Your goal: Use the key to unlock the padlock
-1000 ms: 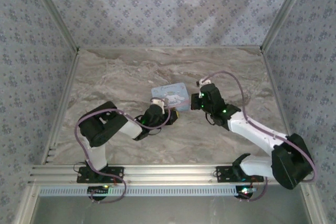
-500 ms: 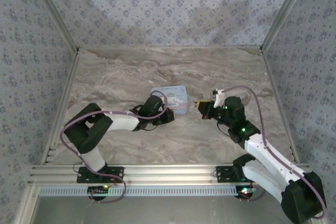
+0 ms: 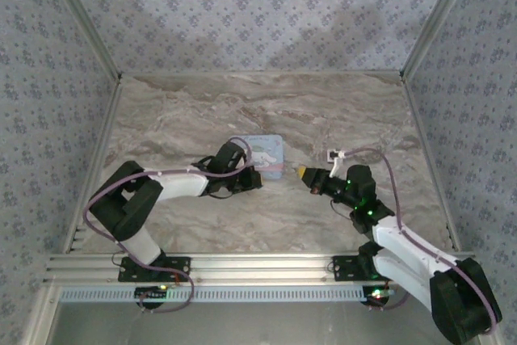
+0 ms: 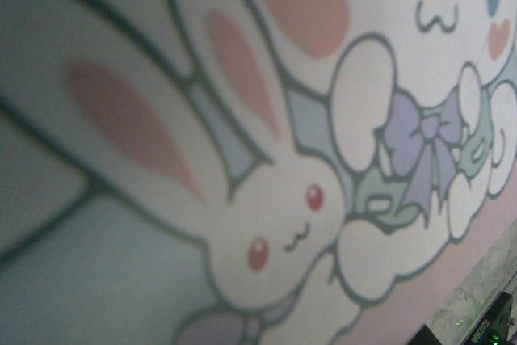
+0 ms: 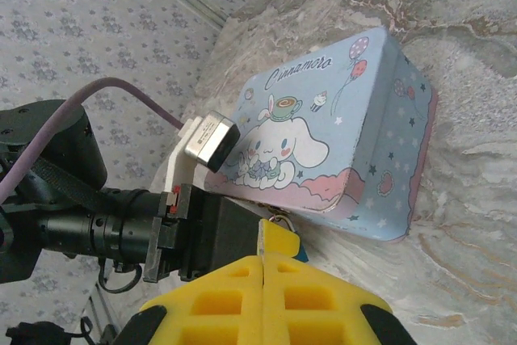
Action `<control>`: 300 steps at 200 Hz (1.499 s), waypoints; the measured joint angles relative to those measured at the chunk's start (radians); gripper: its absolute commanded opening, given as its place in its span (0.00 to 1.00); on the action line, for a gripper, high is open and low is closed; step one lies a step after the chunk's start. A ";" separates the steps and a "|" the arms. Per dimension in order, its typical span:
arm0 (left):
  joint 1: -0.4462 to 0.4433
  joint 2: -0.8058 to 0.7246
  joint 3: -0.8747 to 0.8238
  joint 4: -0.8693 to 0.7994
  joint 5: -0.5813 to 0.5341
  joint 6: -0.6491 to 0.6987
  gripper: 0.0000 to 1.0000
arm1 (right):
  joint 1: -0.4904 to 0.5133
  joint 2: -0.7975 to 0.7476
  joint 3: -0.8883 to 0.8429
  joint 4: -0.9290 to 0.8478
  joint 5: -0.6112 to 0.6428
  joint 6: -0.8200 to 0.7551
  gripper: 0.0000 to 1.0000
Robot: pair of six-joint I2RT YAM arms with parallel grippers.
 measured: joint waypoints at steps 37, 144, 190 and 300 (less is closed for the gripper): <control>0.010 -0.002 0.000 -0.004 0.026 -0.021 0.00 | 0.035 0.042 -0.013 0.097 0.011 0.052 0.00; 0.037 -0.032 0.000 0.099 0.074 -0.153 0.00 | 0.150 0.320 -0.083 0.443 0.144 0.235 0.00; 0.045 -0.035 -0.005 0.183 0.072 -0.205 0.00 | 0.192 0.340 -0.091 0.522 0.205 0.307 0.00; 0.047 -0.035 -0.096 0.422 0.027 -0.330 0.00 | 0.254 0.621 -0.084 0.765 0.263 0.397 0.00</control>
